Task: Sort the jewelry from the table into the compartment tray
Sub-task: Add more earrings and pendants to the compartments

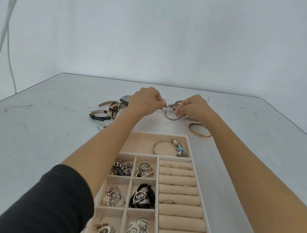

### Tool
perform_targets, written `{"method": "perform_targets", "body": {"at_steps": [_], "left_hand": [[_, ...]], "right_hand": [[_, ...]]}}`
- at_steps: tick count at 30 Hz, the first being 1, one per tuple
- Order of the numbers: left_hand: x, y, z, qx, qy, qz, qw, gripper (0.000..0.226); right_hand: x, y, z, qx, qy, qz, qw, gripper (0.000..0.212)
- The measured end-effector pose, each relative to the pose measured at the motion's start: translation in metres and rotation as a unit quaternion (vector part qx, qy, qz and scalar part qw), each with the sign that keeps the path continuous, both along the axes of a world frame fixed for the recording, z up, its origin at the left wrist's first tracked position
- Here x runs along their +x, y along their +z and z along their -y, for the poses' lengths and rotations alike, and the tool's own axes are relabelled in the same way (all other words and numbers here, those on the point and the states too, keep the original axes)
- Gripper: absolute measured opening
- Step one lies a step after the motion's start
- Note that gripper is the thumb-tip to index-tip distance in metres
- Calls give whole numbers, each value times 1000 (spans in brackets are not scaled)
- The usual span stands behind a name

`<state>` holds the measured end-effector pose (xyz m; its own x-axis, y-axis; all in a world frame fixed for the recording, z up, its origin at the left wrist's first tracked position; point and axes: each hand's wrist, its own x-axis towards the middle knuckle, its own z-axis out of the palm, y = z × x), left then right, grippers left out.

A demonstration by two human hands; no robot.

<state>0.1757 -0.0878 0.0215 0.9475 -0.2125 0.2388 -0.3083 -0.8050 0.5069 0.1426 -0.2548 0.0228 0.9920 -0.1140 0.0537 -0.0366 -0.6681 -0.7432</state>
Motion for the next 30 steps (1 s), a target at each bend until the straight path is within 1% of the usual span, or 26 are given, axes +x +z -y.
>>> {"method": "perform_targets", "body": {"at_steps": [2, 4, 7, 9, 11, 15, 21, 23, 26, 30], "left_hand": [[-9, 5, -11, -17, -1, 16, 1000, 9], [-20, 8, -25, -44, -9, 38, 998, 6], [-44, 8, -48, -123, -32, 71, 989, 5], [-64, 4, -64, -192, -46, 95, 976, 4], [-86, -2, -79, -236, -58, 110, 964, 3], [-122, -13, -102, -271, -61, 106, 955, 1], [-156, -20, -108, -308, -75, 105, 943, 6], [-163, -23, -106, -301, -91, 99, 944, 1], [-175, -25, -99, -287, -110, 95, 947, 4], [-195, -25, -91, -286, -138, 91, 944, 8]], "right_hand": [[-9, 2, 1, 26, 8, 15, 1000, 2], [-17, 4, 2, 56, 8, 27, 998, 4], [-31, 4, 2, 91, 9, 40, 995, 3], [-42, 6, 0, 106, 17, 49, 993, 7], [-55, 9, -3, 117, 31, 63, 991, 7], [-82, 16, -14, 119, 58, 81, 988, 6], [-121, 19, -35, 81, 112, 88, 987, 9], [-134, 16, -39, 67, 127, 101, 984, 8], [-154, 10, -37, 40, 135, 125, 982, 8], [-182, 1, -26, 54, 131, 159, 977, 8]]}}
